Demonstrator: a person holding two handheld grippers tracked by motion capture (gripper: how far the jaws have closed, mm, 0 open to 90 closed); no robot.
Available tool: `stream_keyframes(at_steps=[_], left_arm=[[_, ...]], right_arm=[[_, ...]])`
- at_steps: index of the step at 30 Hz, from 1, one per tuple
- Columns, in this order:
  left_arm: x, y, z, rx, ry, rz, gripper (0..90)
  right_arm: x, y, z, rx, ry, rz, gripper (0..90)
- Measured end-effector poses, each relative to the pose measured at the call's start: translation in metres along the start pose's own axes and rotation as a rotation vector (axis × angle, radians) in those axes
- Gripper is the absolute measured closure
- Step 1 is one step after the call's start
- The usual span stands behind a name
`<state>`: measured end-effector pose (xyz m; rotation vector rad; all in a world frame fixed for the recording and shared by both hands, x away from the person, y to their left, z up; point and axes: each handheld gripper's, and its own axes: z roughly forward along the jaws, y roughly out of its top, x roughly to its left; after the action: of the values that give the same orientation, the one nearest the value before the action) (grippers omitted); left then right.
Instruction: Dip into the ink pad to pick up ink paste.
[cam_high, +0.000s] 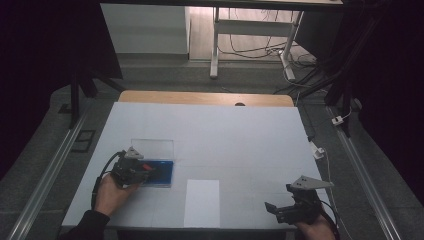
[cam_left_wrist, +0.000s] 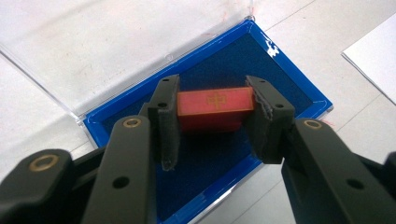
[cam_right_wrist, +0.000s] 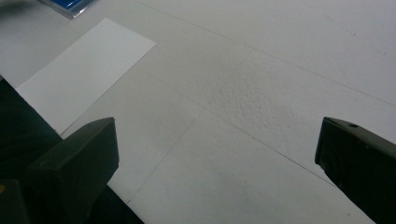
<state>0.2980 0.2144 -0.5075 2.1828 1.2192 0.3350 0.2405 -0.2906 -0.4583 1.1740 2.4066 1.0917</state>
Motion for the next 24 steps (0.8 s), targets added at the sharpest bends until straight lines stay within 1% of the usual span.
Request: stream_keyframes(at_steps=[1, 5, 10, 11, 14, 18, 24], left_arm=[[0.0, 0.0, 0.0, 0.0, 0.0, 0.003, 58.5], [0.001, 0.002, 0.0, 0.002, -0.006, -0.008, 58.4], [0.004, 0.002, -0.002, 0.0, -0.022, -0.032, 58.3], [0.004, 0.002, -0.003, -0.001, -0.025, -0.032, 58.3], [0.005, 0.002, -0.008, -0.036, -0.029, -0.027, 58.3], [0.006, 0.002, -0.014, -0.077, -0.066, -0.039, 58.3], [0.005, 0.002, -0.021, -0.114, -0.074, -0.029, 58.3]], right_arm=[[0.0, 0.0, 0.0, 0.0, 0.0, 0.0, 0.0], [-0.001, 0.0, 0.0, -0.003, 0.002, 0.004, 0.0], [0.0, 0.0, 0.0, -0.003, 0.001, 0.0, 0.0], [0.0, 0.0, 0.0, -0.003, 0.001, 0.0, 0.0], [-0.001, 0.0, 0.0, -0.005, 0.002, 0.001, 0.0], [0.0, 0.0, 0.0, -0.006, 0.0, -0.004, 0.0], [0.0, -0.001, -0.001, -0.007, 0.001, -0.005, 0.0]])
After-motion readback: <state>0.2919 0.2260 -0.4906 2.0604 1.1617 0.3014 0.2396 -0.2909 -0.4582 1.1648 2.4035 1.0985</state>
